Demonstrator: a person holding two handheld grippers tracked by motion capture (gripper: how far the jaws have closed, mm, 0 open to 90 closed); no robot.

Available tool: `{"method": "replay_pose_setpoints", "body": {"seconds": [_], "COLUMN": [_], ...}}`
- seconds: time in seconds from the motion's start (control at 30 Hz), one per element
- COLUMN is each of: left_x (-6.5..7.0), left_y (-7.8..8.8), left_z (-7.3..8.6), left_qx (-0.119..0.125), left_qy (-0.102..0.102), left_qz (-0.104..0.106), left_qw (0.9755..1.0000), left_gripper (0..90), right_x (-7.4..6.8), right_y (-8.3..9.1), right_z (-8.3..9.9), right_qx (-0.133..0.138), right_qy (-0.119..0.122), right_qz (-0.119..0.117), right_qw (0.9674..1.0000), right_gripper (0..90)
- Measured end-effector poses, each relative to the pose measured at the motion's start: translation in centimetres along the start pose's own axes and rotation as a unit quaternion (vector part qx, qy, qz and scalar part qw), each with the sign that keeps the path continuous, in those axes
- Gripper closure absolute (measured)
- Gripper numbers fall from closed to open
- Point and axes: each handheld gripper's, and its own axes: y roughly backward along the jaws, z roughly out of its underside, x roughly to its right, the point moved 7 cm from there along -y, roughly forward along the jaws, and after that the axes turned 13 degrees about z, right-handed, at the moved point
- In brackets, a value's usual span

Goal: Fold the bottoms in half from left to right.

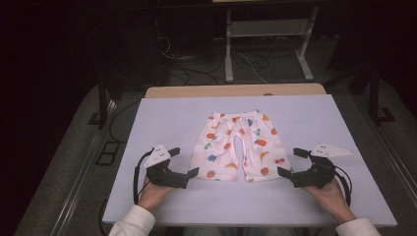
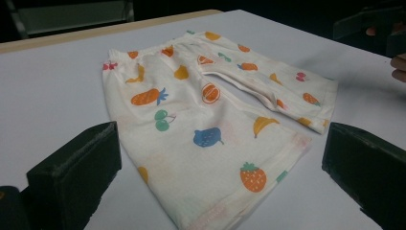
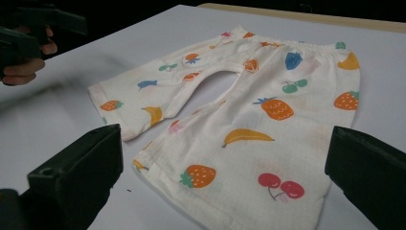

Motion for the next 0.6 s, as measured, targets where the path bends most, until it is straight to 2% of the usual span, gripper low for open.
{"method": "replay_pose_setpoints", "body": {"seconds": [0.47,0.6], "left_x": [0.12,0.09], "left_y": [0.04,0.02], "left_z": [-0.04,-0.02], "left_qx": [0.001,0.000], "left_qy": [0.000,0.000], "left_qz": [0.006,0.005], "left_qw": [1.0000,1.0000], "left_gripper": [0.0,0.0], "right_x": [-0.18,-0.24], "right_y": [0.27,0.28], "right_z": [-0.17,-0.13], "right_qx": [0.006,0.003], "right_qy": [0.000,0.006], "right_qz": [-0.007,-0.007], "right_qw": [1.0000,1.0000], "right_gripper": [0.0,0.0]}}
